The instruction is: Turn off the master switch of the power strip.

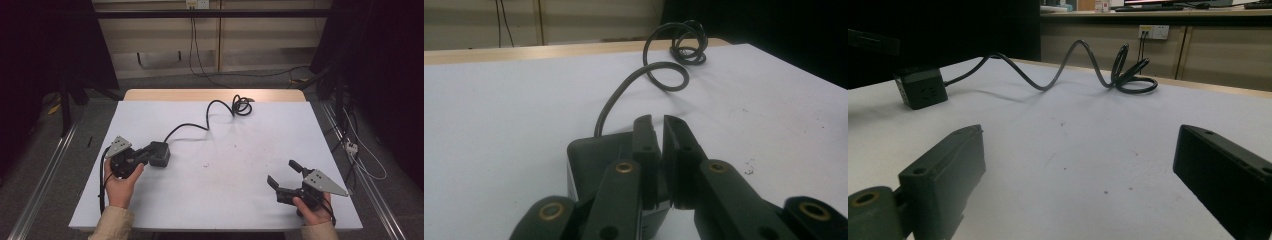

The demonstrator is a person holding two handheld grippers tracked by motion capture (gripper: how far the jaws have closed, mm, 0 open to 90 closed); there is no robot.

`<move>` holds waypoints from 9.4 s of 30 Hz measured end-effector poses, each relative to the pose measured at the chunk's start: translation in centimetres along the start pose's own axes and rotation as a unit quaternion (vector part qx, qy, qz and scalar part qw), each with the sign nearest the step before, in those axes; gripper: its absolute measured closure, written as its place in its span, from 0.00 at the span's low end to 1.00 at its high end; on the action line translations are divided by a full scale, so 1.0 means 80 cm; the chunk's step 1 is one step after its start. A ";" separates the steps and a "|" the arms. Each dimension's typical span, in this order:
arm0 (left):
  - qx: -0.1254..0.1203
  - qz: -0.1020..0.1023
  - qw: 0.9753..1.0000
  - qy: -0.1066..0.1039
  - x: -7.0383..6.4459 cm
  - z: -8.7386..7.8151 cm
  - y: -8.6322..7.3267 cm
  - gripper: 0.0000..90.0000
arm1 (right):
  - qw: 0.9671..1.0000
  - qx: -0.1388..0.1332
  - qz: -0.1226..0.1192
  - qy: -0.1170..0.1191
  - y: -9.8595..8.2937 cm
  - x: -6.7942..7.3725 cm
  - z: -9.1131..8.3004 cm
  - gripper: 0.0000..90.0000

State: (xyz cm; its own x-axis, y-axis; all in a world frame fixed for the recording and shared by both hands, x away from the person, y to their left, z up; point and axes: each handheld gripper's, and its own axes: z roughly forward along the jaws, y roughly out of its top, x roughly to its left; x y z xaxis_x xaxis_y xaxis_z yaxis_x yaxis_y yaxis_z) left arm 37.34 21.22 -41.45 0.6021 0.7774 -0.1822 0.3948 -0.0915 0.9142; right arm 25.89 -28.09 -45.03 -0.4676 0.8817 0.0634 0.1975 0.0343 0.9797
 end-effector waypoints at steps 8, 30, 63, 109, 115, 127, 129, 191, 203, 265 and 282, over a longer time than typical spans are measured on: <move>0.004 0.002 1.000 0.005 0.002 0.000 0.000 0.95 | 1.000 0.000 -0.001 0.000 0.000 0.000 0.000 0.07; 0.013 0.004 1.000 0.020 0.004 0.003 -0.002 1.00 | 1.000 -0.001 0.000 0.001 0.000 0.001 0.001 0.07; 0.043 -0.008 0.999 0.025 0.007 0.013 -0.007 1.00 | 1.000 0.001 -0.002 0.001 0.000 0.000 0.000 0.07; 0.054 0.009 0.998 0.037 0.005 0.018 -0.009 1.00 | 1.000 0.002 -0.001 0.001 0.000 0.000 0.000 0.07; 0.055 0.005 0.998 0.036 0.005 0.018 -0.009 1.00 | 1.000 0.002 -0.001 0.001 0.000 0.000 0.000 0.07; 0.056 0.000 0.998 0.035 0.006 0.018 -0.010 1.00 | 1.000 0.002 -0.004 0.001 0.000 0.001 0.000 0.07; 0.057 0.000 0.998 0.035 0.006 0.018 -0.009 1.00 | 1.000 0.002 -0.004 0.002 0.000 0.001 0.000 0.07; 0.060 -0.003 0.997 0.041 0.004 0.018 -0.010 1.00 | 1.000 0.001 -0.005 0.002 0.000 0.001 -0.001 0.07; 0.059 -0.003 0.997 0.039 0.005 0.018 -0.010 1.00 | 1.000 0.001 -0.003 0.001 0.000 0.001 0.000 0.07; 0.036 -0.035 0.999 -0.010 -0.002 -0.005 0.007 0.65 | 1.000 0.000 -0.007 0.008 0.001 0.001 0.001 0.07; 0.034 -0.017 0.998 -0.045 -0.006 -0.015 0.008 0.41 | 1.000 -0.002 -0.007 0.006 0.002 0.000 0.000 0.07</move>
State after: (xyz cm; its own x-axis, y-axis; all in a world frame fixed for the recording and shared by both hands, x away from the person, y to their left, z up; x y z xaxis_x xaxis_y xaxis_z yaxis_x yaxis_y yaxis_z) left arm 36.45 21.54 -40.33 0.6462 0.7222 -0.2467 0.4595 -0.1102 0.8813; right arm 25.88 -28.09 -44.88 -0.4803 0.8756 0.0524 0.1871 0.0439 0.9814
